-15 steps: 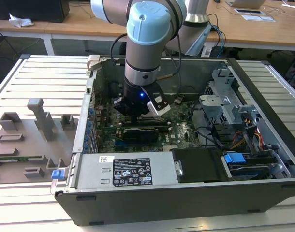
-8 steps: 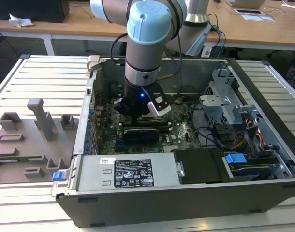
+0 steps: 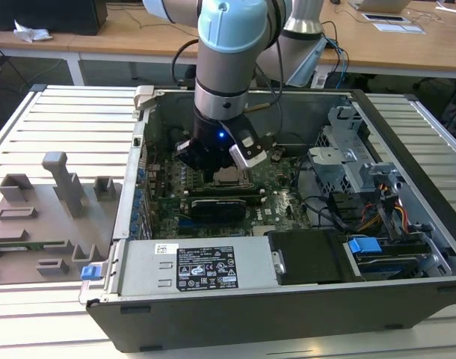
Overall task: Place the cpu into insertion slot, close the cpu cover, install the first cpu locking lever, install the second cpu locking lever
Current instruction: 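Install the second cpu locking lever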
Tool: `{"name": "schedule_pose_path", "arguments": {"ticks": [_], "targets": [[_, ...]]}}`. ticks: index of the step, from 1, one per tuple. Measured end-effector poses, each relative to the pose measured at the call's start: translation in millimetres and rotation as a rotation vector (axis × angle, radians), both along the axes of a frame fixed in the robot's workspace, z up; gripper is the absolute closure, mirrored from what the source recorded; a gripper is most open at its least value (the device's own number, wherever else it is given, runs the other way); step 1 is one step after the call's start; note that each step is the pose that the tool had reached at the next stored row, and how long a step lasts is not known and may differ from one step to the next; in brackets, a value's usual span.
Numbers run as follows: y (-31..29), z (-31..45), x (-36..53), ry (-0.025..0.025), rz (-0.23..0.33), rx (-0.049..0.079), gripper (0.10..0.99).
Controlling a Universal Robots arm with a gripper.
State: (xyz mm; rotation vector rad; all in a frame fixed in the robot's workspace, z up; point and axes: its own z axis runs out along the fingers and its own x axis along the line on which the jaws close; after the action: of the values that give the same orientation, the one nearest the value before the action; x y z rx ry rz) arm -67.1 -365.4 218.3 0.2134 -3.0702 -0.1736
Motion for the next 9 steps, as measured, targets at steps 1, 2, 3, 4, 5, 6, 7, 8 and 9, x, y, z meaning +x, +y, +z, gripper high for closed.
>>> {"name": "schedule_pose_path", "arguments": {"ticks": [1,2,3,4,5,6,7,8,9], "targets": [[4.3,0.1,2.4,0.0000,0.000,0.000,0.980],[7.4,0.0,5.9,0.0002,0.000,-0.001,0.980],[8.7,0.0,8.3,0.0002,0.000,-0.002,0.980],[9.9,0.0,10.9,0.0003,0.000,-0.004,0.980],[12.2,0.0,16.8,0.0010,0.000,-0.007,0.980],[14.3,0.1,23.1,0.0021,0.000,-0.009,0.980],[15.7,0.1,27.5,0.0029,0.000,-0.010,0.980],[16.7,0.0,30.6,0.0035,0.000,-0.012,0.980],[18.5,0.0,36.2,0.0047,0.000,-0.014,0.980]]}}
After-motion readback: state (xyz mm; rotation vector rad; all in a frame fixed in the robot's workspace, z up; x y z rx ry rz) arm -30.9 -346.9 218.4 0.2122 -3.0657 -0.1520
